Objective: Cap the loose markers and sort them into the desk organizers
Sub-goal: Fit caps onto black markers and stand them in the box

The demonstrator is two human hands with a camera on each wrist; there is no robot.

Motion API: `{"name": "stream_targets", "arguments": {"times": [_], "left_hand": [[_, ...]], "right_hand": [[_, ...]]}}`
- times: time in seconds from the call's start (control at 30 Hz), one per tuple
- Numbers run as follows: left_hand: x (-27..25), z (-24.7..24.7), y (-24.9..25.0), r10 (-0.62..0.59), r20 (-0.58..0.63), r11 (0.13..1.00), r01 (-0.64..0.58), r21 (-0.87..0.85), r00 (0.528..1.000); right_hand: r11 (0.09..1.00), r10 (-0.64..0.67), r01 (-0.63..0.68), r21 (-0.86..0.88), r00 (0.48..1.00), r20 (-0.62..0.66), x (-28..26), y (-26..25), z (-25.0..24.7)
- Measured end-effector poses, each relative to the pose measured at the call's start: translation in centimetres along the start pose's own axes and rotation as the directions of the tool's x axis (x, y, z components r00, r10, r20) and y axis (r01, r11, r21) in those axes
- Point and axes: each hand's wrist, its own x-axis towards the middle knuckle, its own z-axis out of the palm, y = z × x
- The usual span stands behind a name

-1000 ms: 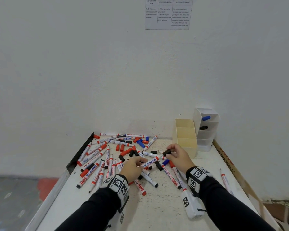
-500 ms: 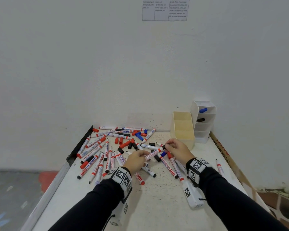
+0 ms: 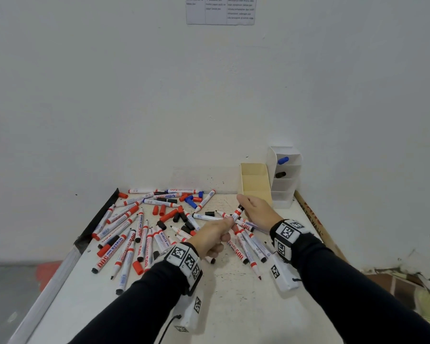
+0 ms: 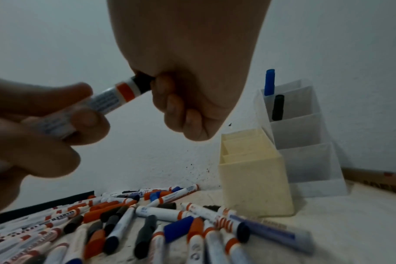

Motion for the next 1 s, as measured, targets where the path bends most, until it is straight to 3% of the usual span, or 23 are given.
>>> {"name": "stream_targets", "arguments": {"times": [0.13,0.2,0.27,0.33,0.43,0.5,0.67,0.87,0.93,1.0], "left_hand": [[2.1,1.1,0.6,-0.023,-0.154,0.995,0.038,0.097,0.988],[3.2,1.2,0.4,-0.051,-0.271,0.978,0.104,0.183,0.961],[3.9,1.2,-0.2,-0.113,-0.322,0.938,0.208,0.279,0.94],[4.5,1.2,-0.9,-0.14,-0.278,0.856,0.257,0.449,0.95],[5.5,1.2,-1.7,-0.094,-0.169,0.713,0.185,0.676,0.981],[6.1,1.1,-1.9,-0.053,-0.161,0.653,0.156,0.741,0.986],[6.8,0.0,-2.3,0.015,-0.182,0.663,0.127,0.738,0.983],[5.6,-3.0,-1.3,0.165,-0.191,0.766,-0.004,0.643,0.968],[5.3,-3.9,-1.1,0.229,-0.203,0.785,-0.058,0.616,0.952],[5.1,-4.9,-1.1,0.289,-0.213,0.799,-0.112,0.591,0.933]], "right_hand": [[0.998,-0.051,0.05,-0.047,0.999,-0.017,1.1,0.4,-2.3],[0.998,-0.053,0.055,0.008,0.985,-0.162,2.2,0.4,-3.6],[0.997,-0.057,0.072,0.03,0.937,-0.344,3.5,0.3,-5.0],[0.995,-0.088,0.104,0.01,0.887,-0.452,4.7,0.0,-6.4],[0.987,-0.163,0.136,-0.091,0.856,-0.491,6.5,0.2,-7.5],[0.978,-0.189,0.12,-0.169,0.848,-0.496,7.5,0.5,-7.5],[0.983,-0.18,0.13,-0.129,0.808,-0.56,9.3,1.5,-5.9],[0.963,-0.268,0.191,-0.189,0.745,-0.611,10.1,0.7,-4.6],[0.968,-0.249,0.176,-0.18,0.767,-0.591,10.7,0.9,-4.2],[0.979,-0.194,0.126,-0.16,0.821,-0.537,11.2,1.3,-3.9]]}}
